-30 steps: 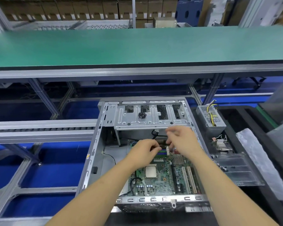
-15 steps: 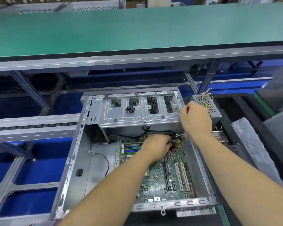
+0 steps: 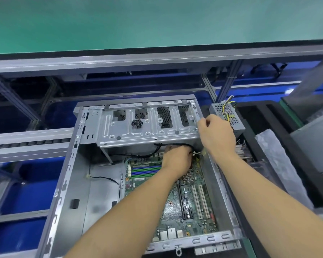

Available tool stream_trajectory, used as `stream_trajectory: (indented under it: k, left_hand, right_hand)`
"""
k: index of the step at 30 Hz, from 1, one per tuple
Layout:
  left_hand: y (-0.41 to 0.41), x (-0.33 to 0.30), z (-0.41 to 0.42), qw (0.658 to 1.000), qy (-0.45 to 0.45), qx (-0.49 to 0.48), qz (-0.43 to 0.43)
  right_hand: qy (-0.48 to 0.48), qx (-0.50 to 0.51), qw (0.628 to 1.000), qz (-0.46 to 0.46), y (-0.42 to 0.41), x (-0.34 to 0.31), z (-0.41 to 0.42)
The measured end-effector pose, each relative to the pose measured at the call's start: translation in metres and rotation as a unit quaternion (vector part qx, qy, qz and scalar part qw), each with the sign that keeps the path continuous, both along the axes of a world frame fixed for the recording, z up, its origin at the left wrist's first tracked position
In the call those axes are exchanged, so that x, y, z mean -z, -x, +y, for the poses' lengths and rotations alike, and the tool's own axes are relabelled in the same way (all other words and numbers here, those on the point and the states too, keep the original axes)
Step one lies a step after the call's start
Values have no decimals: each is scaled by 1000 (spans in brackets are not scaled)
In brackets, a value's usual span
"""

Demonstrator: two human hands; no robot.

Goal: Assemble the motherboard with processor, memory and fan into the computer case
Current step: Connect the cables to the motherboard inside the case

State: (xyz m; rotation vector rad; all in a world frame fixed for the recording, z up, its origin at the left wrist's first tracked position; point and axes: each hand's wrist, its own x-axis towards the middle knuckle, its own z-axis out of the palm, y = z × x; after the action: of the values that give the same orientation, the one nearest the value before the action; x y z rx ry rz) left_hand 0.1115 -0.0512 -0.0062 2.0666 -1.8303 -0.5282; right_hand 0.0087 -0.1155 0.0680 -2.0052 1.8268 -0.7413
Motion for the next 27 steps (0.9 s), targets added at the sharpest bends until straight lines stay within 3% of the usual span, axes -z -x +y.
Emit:
stream_trajectory:
  k: [7, 11, 22, 27]
  left_hand:
    - [-4, 9, 4, 999, 31, -22, 4]
    - [-6, 7, 5, 998, 41, -27, -50]
    - [1, 13, 1, 993, -8, -47, -106]
    - [-4, 15, 1, 997, 11, -71, -37]
  right_hand:
    - [0, -8, 1000, 7, -1, -1, 0]
    - [-4, -9, 1000, 7, -1, -2, 0]
    - [-9, -11, 1000, 3, -2, -5, 2]
    - [-13, -9, 1000, 2, -3, -7, 4]
